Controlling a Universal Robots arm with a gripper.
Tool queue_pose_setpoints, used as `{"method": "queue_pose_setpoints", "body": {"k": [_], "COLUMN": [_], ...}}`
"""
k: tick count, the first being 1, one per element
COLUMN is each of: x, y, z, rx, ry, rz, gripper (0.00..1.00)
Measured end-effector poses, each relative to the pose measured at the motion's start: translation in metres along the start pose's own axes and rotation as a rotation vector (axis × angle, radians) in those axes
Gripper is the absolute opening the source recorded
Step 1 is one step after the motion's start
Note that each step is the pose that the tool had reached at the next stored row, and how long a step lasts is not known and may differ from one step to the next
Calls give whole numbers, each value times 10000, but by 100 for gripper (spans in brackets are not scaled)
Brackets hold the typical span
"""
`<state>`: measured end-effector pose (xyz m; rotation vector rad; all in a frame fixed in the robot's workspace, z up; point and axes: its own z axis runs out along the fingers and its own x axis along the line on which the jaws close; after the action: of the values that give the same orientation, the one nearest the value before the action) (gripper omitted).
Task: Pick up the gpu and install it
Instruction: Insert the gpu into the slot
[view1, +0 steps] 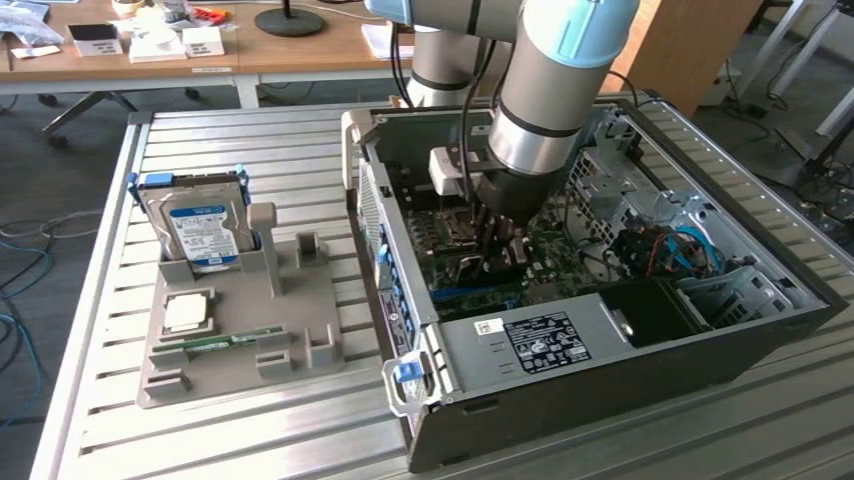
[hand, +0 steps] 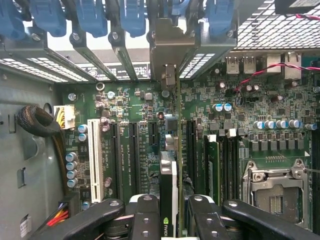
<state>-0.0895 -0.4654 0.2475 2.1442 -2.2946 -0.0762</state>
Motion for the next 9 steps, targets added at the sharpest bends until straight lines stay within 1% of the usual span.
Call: {"method": "queue_pose_setpoints", "body": {"k": [9], "x": [-3], "y": [12], "z": [0], "rx": [0], "ry": [0], "rz": [0], "gripper": [27]}}
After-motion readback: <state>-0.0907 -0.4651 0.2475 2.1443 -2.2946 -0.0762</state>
